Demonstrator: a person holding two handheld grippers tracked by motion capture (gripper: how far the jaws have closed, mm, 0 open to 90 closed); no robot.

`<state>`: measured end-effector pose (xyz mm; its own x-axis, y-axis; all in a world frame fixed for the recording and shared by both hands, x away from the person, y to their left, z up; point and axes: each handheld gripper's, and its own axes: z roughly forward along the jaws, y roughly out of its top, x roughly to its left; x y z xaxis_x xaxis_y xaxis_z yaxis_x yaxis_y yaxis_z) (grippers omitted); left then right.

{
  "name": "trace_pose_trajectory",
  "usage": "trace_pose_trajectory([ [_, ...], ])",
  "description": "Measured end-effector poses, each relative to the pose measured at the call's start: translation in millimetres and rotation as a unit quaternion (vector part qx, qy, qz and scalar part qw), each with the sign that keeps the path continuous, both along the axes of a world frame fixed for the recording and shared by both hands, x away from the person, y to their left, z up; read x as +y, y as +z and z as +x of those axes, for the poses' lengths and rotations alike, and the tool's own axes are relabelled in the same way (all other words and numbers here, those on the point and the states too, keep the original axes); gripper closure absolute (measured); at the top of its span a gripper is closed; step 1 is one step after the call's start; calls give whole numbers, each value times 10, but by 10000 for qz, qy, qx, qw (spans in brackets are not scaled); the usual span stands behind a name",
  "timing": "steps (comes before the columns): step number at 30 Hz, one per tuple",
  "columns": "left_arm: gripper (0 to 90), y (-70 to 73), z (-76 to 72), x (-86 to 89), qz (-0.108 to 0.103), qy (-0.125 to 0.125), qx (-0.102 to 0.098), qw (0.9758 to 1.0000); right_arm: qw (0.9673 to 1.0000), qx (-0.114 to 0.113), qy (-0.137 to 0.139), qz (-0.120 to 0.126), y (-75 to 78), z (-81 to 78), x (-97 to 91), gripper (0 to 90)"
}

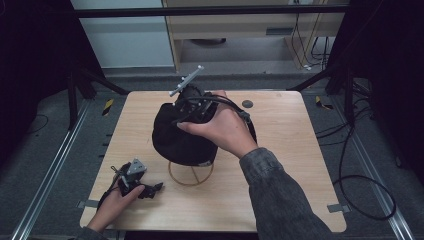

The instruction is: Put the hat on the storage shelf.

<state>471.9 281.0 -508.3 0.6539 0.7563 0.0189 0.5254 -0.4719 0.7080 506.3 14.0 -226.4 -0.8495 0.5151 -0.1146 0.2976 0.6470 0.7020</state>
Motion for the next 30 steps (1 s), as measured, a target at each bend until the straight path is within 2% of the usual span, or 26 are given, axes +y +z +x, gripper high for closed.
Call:
trace_pose_trajectory([
  [12, 0, 0, 0, 0, 2, -2, 1, 10000, 9997, -21, -162, 204, -25, -63, -199, 347],
  [19, 0, 0, 0, 0, -1, 0, -1, 10000, 9989, -38, -245, 405, -32, -109, -350, 295],
  [24, 0, -1, 0, 0, -2, 2, -2, 10000, 9972, -224, -395, 597, -45, -170, -484, 268],
  [30, 0, -2, -2, -1, -10, 7, -2, 10000, 9948, -377, -649, 686, -100, -191, -653, 179],
])
